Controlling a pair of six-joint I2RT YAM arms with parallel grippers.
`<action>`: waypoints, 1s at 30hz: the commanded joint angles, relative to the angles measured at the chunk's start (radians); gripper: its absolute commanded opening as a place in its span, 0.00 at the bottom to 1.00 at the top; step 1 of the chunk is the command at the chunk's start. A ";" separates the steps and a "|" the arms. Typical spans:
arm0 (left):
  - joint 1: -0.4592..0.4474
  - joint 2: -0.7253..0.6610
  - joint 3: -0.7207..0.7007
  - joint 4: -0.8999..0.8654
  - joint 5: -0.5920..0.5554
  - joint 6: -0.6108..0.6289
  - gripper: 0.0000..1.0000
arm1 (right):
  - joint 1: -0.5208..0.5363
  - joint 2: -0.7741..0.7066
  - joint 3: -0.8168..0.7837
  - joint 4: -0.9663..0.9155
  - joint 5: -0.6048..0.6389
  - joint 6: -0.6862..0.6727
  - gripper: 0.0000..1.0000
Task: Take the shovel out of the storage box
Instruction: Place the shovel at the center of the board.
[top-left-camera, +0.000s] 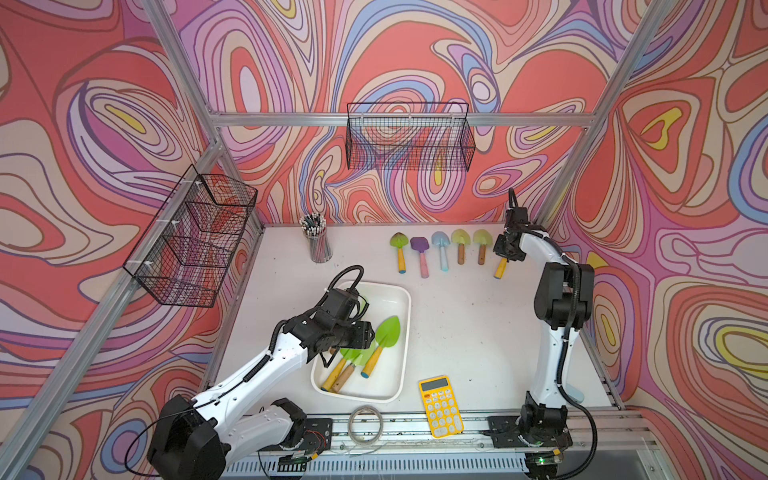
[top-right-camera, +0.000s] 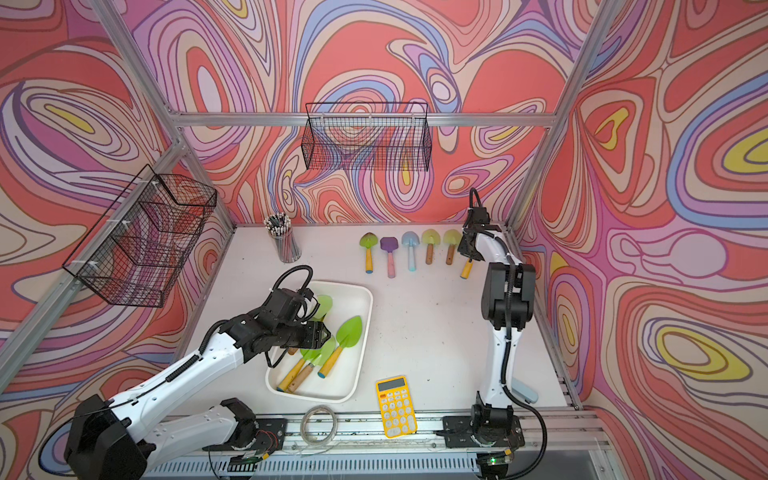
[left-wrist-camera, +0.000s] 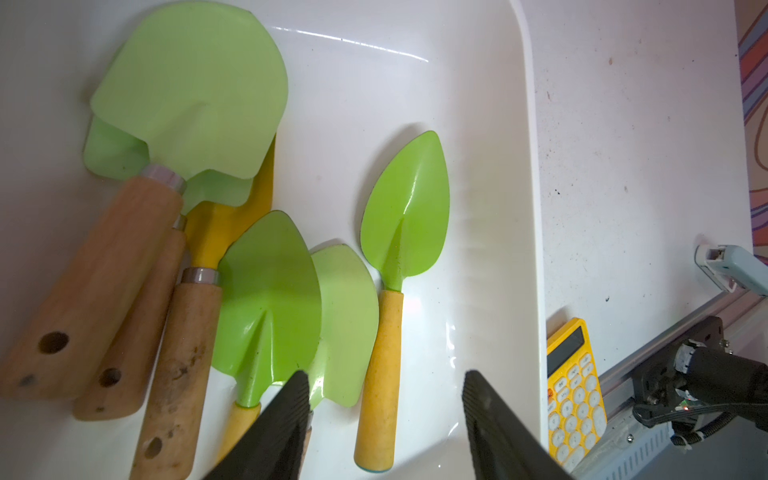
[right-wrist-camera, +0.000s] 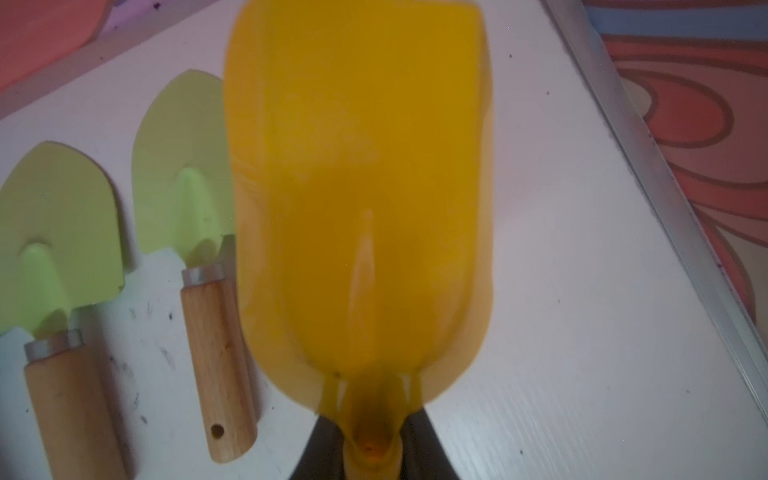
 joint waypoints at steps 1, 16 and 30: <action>-0.003 -0.008 -0.019 0.020 0.011 -0.014 0.62 | 0.001 0.058 0.117 -0.033 0.021 -0.008 0.04; -0.004 -0.018 -0.011 -0.008 -0.004 -0.013 0.62 | -0.018 0.329 0.428 -0.087 0.038 -0.037 0.05; -0.004 -0.007 -0.004 -0.020 -0.008 -0.003 0.63 | -0.028 0.408 0.509 -0.119 -0.005 -0.051 0.13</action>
